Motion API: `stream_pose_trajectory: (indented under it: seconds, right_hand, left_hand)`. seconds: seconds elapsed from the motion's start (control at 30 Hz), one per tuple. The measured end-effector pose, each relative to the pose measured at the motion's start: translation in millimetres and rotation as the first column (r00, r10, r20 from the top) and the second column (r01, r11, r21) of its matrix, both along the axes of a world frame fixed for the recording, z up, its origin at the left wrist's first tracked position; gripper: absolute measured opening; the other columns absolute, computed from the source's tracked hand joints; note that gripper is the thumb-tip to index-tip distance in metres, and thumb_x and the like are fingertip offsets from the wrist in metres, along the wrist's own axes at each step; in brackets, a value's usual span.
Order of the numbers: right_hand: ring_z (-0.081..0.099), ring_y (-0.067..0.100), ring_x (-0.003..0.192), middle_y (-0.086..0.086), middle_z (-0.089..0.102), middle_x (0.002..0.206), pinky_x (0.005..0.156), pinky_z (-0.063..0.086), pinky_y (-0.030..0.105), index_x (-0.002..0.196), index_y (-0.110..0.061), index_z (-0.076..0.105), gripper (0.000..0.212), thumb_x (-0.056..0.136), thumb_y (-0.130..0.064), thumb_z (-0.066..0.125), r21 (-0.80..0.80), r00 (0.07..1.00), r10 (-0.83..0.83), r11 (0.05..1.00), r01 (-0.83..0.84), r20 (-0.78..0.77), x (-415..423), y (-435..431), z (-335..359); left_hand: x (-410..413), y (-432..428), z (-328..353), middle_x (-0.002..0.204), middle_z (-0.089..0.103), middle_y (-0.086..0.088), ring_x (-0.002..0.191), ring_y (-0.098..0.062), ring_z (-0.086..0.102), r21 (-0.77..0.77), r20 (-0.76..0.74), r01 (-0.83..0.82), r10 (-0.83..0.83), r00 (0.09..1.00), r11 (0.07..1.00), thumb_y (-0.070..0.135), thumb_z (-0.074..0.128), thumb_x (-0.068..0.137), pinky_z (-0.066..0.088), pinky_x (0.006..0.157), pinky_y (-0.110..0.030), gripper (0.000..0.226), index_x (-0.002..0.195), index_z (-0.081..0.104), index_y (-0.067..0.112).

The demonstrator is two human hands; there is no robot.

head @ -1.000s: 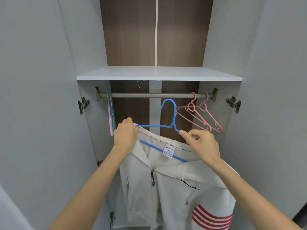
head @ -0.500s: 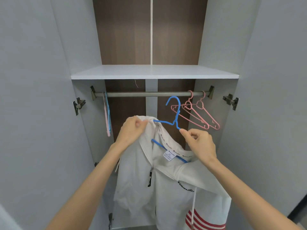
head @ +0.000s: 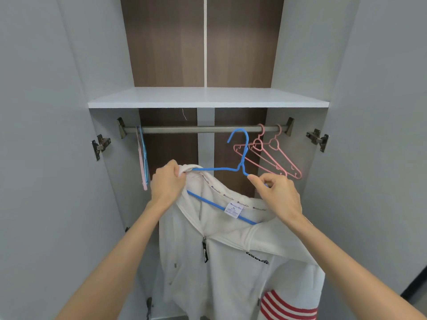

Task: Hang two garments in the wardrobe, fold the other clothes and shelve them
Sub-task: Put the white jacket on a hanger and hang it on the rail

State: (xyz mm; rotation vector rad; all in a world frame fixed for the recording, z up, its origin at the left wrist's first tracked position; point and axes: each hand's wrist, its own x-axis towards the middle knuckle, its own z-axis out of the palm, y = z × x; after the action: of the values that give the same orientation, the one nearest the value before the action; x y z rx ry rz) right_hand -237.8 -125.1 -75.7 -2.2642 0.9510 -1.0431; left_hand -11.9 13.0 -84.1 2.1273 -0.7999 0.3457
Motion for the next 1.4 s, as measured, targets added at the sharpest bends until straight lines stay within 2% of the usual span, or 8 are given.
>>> stream_pose_trajectory:
  seconds: [0.13, 0.2, 0.3, 0.4, 0.63, 0.93, 1.17, 1.4]
  right_hand:
    - [0.039, 0.012, 0.049, -0.005, 0.044, 0.048, 0.052, 0.036, 0.024, 0.064, -0.019, 0.058, 0.044, 0.087, -0.057, 0.054, -0.03, 1.0, -0.021, 0.999, 0.021, 0.011, 5.6, -2.8, 5.7]
    - [0.038, 0.011, 0.05, -0.007, 0.043, 0.048, 0.053, 0.036, 0.024, 0.062, -0.02, 0.056, 0.045, 0.086, -0.058, 0.053, -0.044, 0.999, -0.009, 0.999, 0.011, 0.052, 9.9, -1.7, 9.9]
    - [0.042, 0.011, 0.053, -0.006, 0.047, 0.051, 0.054, 0.034, 0.023, 0.061, -0.022, 0.056, 0.044, 0.084, -0.059, 0.053, -0.047, 0.996, -0.011, 0.999, 0.015, 0.083, 11.8, -2.3, 14.2]
    - [0.044, 0.01, 0.056, -0.008, 0.05, 0.054, 0.056, 0.034, 0.022, 0.061, -0.023, 0.057, 0.043, 0.083, -0.059, 0.054, -0.047, 0.996, 0.03, 0.999, -0.027, 0.081, 12.0, -1.2, 11.1]
    - [0.041, 0.006, 0.054, -0.011, 0.044, 0.047, 0.058, 0.036, 0.023, 0.059, -0.025, 0.057, 0.042, 0.083, -0.06, 0.055, -0.022, 0.994, 0.096, 0.995, -0.095, 0.047, 17.4, -0.9, 8.7]
    - [0.029, 0.013, 0.052, -0.006, 0.033, 0.05, 0.056, 0.031, 0.028, 0.053, -0.019, 0.038, 0.05, 0.091, -0.045, 0.056, 0.063, 0.97, 0.241, 0.969, -0.24, -0.017, 23.5, -8.2, 6.7]
    - [0.031, 0.008, 0.052, 0.0, 0.039, 0.057, 0.055, 0.03, 0.022, 0.062, 0.001, 0.042, 0.052, 0.091, -0.039, 0.058, 0.248, 0.962, 0.271, 0.93, -0.271, 0.038, 35.2, -9.5, -8.6]
    - [0.026, 0.005, 0.038, -0.012, 0.029, 0.038, 0.044, 0.026, 0.018, 0.057, -0.018, 0.046, 0.043, 0.097, -0.032, 0.048, 0.401, 0.959, 0.276, 0.887, -0.229, -0.062, 55.9, -10.8, -7.9]
  left_hand:
    - [2.7, 6.8, 27.0, 0.063, 0.046, -0.005, 0.053, -0.02, 0.033, 0.093, 0.372, -0.154, 0.109, 0.922, 0.984, -0.009, 0.051, 0.074, 0.025, 0.055, -0.031, 0.027, 0.069, 0.038, 0.014]
    - [4.9, 3.9, 30.7, 0.071, 0.051, -0.007, 0.063, -0.024, 0.041, 0.1, 0.427, -0.114, 0.06, 0.902, 0.988, -0.008, 0.053, 0.079, 0.031, 0.061, -0.035, 0.026, 0.074, 0.041, 0.014]
    - [15.6, 0.7, 23.7, 0.093, 0.047, -0.004, 0.08, -0.02, 0.044, -0.008, 0.178, 0.053, -0.051, 0.983, 0.999, 0.009, 0.059, 0.085, 0.035, 0.063, -0.028, 0.018, 0.09, 0.043, 0.013]
    - [21.2, -0.2, 12.7, 0.092, 0.049, -0.001, 0.071, -0.011, 0.046, -0.067, 0.028, 0.071, -0.069, 0.997, 0.995, 0.024, 0.064, 0.086, 0.031, 0.055, -0.018, 0.023, 0.093, 0.044, 0.014]
    - [27.0, -7.8, 1.1, 0.085, 0.056, -0.005, 0.068, -0.016, 0.053, -0.065, 0.05, 0.007, -0.004, 0.999, 0.998, 0.015, 0.058, 0.089, 0.05, 0.06, -0.03, 0.013, 0.093, 0.047, 0.012]
    - [32.2, -16.8, 6.1, 0.073, 0.056, -0.005, 0.062, -0.02, 0.051, 0.093, 0.222, -0.058, 0.036, 0.974, 0.994, 0.005, 0.06, 0.084, 0.043, 0.056, -0.032, 0.015, 0.082, 0.048, 0.014]
    - [26.3, -29.5, -8.6, 0.066, 0.046, 0.0, 0.058, -0.015, 0.041, 0.139, 0.176, 0.108, -0.132, 0.975, 0.984, -0.011, 0.05, 0.078, 0.032, 0.049, -0.024, 0.029, 0.071, 0.038, 0.015]
    - [0.3, -49.2, -28.5, 0.059, 0.039, 0.008, 0.054, -0.011, 0.036, 0.006, 0.133, 0.277, -0.275, 0.952, 0.961, -0.005, 0.052, 0.08, 0.026, 0.052, -0.019, 0.027, 0.07, 0.036, 0.014]
